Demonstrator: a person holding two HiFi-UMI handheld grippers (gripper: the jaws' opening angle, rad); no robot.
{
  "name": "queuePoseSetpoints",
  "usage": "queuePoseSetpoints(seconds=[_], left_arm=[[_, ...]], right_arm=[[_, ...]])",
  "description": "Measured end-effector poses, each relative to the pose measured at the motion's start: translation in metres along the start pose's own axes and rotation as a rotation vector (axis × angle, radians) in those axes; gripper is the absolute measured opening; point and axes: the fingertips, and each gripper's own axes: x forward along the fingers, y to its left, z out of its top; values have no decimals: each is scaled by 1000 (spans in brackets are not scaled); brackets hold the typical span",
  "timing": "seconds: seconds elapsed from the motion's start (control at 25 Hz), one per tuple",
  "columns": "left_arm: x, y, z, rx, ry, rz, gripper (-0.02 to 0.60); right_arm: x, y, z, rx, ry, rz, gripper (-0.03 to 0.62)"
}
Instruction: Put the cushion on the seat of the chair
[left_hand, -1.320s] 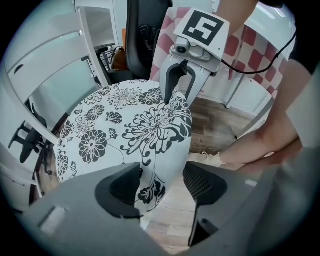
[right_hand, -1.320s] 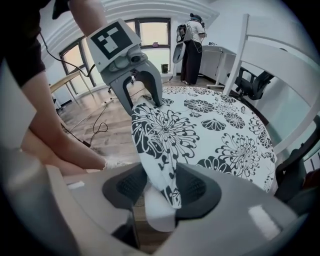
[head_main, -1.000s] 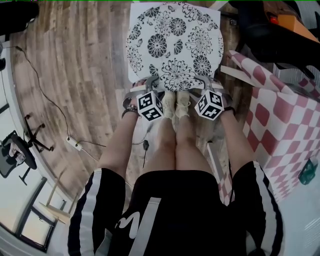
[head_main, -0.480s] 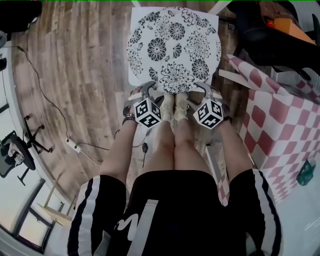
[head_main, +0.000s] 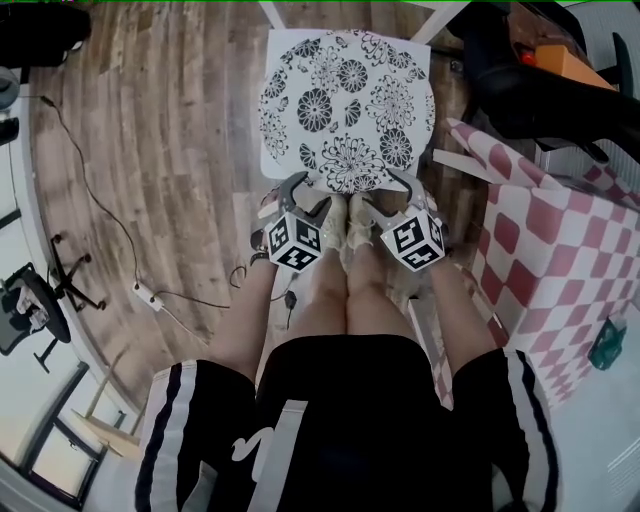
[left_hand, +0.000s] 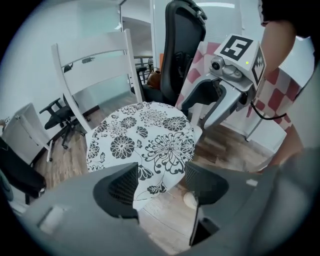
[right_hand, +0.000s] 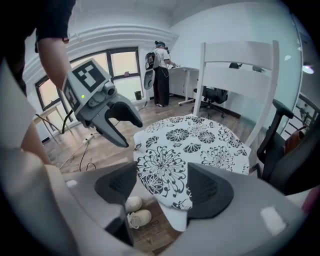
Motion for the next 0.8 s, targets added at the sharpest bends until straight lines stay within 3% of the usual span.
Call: queuePoseSetpoints(seconds=[0.24,0.8], left_arm=[[-27,3,23,-27,-62,36,293],[-84,21,81,-87,-207,109,293]], right_arm=[[-31,-14,37,76,-106,-66,302],[-95,-24,120,86,-316,-130,299]])
